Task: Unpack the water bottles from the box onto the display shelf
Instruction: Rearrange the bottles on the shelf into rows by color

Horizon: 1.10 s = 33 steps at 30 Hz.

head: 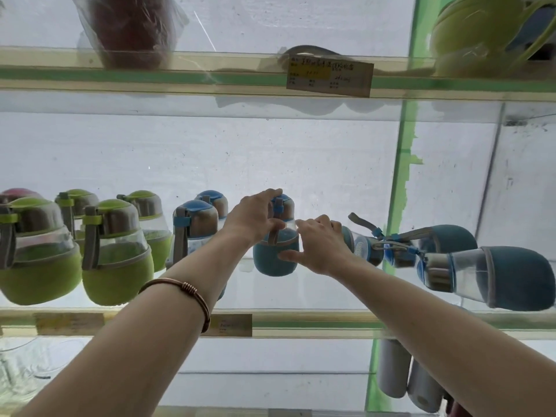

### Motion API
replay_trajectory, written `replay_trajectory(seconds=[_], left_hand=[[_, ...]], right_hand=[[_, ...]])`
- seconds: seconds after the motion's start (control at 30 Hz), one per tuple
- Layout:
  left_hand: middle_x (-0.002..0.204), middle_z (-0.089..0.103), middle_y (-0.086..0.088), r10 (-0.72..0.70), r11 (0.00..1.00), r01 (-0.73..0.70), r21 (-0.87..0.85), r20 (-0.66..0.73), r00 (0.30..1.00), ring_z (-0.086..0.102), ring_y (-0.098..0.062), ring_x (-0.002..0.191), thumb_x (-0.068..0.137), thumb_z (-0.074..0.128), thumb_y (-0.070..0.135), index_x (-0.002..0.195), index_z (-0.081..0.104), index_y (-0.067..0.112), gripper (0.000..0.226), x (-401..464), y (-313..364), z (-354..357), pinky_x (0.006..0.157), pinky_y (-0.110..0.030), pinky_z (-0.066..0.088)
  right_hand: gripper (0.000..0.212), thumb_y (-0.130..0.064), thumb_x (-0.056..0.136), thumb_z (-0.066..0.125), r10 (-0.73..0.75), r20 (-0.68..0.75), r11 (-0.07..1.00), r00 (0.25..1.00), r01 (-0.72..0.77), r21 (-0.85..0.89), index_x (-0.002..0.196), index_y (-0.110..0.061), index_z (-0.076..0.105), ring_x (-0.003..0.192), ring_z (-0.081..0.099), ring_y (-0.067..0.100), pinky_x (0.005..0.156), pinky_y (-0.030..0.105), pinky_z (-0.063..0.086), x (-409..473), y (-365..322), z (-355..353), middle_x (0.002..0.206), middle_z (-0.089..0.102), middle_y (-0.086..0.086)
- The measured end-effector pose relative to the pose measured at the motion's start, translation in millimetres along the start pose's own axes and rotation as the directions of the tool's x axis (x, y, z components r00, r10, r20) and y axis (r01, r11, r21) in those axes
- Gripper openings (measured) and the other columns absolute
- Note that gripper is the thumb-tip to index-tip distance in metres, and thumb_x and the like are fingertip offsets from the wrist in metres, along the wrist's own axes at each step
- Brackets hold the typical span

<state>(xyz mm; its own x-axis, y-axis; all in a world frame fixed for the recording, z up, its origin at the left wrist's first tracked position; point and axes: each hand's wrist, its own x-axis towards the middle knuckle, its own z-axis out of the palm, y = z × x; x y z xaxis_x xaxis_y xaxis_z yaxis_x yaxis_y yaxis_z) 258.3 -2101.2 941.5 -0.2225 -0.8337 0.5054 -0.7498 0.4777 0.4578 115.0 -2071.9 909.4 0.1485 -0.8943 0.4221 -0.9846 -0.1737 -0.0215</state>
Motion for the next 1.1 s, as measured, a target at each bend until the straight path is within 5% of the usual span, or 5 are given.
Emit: replay_trajectory(seconds=[0.13,0.23,0.47,0.77,1.1], left_hand=[[0.139,0.047,-0.004,0.129,0.918,-0.094,0.385,-0.067,0.989,0.038,-0.026,0.128,0.087,0.062,0.042,0.138,0.038,0.016,0.062,-9,13,2,0.108,-0.037,0.029],[0.143,0.037,-0.007,0.27,0.896,-0.204,0.395,-0.117,0.956,0.025,-0.026,0.135,0.089,0.058,0.043,0.141,0.035,0.012,0.064,-24,23,16,0.115,-0.035,0.015],[0.143,0.042,-0.003,0.417,0.761,-0.41,0.504,0.104,0.903,0.022,-0.025,0.139,0.093,0.054,0.032,0.13,0.053,0.017,0.04,-38,47,45,0.115,-0.037,0.01],[0.148,0.028,-0.008,0.339,0.767,-0.426,0.48,0.26,0.904,0.034,-0.029,0.132,0.082,0.069,0.037,0.143,0.03,0.017,0.075,-17,80,72,0.103,-0.038,0.037],[0.147,0.029,-0.013,0.237,0.704,-0.361,0.611,0.278,0.931,0.027,-0.032,0.135,0.079,0.069,0.049,0.148,0.015,0.015,0.094,9,73,114,0.113,-0.043,0.02]], right_hand=[[0.075,-0.057,0.084,0.06,-0.039,-0.015,0.999,0.999,0.039,0.021,0.14,-0.013,0.036,0.128,0.034,0.027,0.103,0.04,0.029,-19,7,-12,0.139,0.044,0.008],[0.084,-0.053,0.081,0.066,0.011,-0.005,0.998,1.0,-0.011,0.069,0.144,-0.012,0.029,0.131,0.032,0.027,0.105,0.041,0.029,-34,18,-29,0.143,0.041,0.008],[0.086,-0.047,0.075,0.075,0.136,0.021,0.982,0.99,-0.138,0.128,0.142,-0.014,0.033,0.131,0.033,0.025,0.105,0.04,0.033,-62,64,-54,0.141,0.042,0.005],[0.081,-0.05,0.074,0.075,0.175,0.045,0.983,0.983,-0.178,0.054,0.136,-0.012,0.038,0.127,0.039,0.026,0.106,0.043,0.033,-71,101,-51,0.136,0.045,0.008],[0.08,-0.055,0.072,0.073,0.159,0.157,0.984,0.975,-0.144,-0.104,0.133,-0.018,0.038,0.123,0.039,0.024,0.104,0.046,0.035,-40,132,-32,0.133,0.043,0.005]])
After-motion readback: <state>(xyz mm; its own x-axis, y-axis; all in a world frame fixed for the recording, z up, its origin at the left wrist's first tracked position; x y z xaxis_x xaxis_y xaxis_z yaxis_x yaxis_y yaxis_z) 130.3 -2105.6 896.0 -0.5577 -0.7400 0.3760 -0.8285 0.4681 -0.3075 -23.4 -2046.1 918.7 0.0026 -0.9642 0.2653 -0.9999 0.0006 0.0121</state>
